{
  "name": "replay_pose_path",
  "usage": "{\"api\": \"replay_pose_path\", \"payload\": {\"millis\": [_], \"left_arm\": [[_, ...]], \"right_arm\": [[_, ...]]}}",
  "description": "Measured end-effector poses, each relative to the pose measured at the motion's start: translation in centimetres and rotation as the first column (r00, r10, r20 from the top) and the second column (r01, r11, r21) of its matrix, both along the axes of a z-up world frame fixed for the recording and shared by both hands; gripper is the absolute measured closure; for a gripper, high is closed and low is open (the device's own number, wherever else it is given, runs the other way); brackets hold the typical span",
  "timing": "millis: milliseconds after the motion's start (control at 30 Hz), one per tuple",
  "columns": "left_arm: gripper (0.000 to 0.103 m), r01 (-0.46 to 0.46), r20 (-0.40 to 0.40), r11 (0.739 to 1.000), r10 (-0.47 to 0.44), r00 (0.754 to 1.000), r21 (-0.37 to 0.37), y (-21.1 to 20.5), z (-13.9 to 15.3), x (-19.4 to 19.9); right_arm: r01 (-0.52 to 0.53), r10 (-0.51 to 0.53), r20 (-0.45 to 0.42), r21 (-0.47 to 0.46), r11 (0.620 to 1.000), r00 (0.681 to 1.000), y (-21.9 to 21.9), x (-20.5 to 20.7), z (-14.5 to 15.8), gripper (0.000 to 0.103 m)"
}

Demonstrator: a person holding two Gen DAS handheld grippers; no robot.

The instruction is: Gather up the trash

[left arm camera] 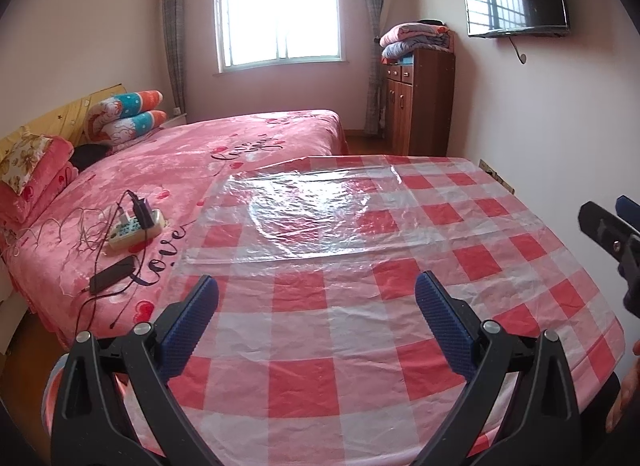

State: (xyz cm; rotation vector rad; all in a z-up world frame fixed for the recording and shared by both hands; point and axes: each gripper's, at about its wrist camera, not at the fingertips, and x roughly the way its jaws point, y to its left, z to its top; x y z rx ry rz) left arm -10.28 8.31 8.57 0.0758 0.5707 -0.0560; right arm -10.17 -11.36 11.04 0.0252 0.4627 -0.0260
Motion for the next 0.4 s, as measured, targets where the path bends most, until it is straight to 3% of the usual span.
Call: {"api": "replay_pose_path", "payload": {"millis": [233,400], "left_arm": [[0.004,-0.01,-0.127,1.0,0.009,0.992,-0.009,-1.0,-3.3,3.3],[0.004,-0.051,-0.205,0.999,0.049,0.978,-0.006,-1.8,-5.6,6.0]], "right_arm": [[-0.003,0.007,-0.116,0.032,0.999,0.993,-0.7,3.5,-3.1,0.009],[0.014,0.002,-0.262,0.061,0.998,0.965,-1.7,7.7,-6.3,0.009]]}}
